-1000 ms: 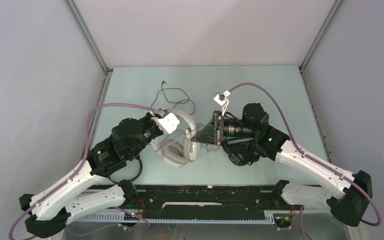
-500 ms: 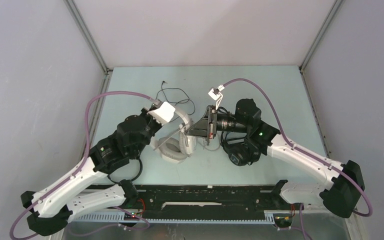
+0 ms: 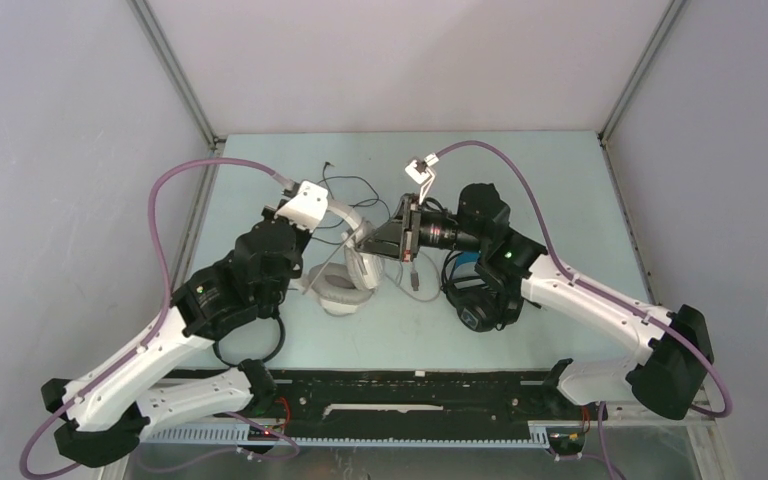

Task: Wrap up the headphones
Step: Wrap the headphones cable around the headphones.

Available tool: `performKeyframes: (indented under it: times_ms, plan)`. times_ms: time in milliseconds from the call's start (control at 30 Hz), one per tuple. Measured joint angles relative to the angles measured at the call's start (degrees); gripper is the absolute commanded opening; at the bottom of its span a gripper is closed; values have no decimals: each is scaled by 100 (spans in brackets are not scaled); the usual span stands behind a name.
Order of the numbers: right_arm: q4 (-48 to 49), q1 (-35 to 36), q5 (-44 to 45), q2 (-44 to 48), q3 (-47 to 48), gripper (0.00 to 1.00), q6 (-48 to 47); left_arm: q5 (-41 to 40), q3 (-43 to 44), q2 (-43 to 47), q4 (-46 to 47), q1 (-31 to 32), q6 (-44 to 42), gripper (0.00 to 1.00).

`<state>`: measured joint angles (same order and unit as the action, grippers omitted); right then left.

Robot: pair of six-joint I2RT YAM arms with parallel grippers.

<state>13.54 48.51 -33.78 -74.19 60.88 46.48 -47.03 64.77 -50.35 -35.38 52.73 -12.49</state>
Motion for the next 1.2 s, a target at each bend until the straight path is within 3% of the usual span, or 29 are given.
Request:
performKeyframes:
  times_ms: [433, 600, 1200]
  plan:
    - [-22, 216, 411, -116, 304, 0, -66, -404, 28, 48, -20, -4, 205, 0]
    - [546, 225, 299, -247, 323, 11, 424, -393, 28, 11, 249, 22, 264, 0]
    - [-26, 601, 232, -286, 562, 17, -247, -656, 619, -415, -271, -120, 1309, 0]
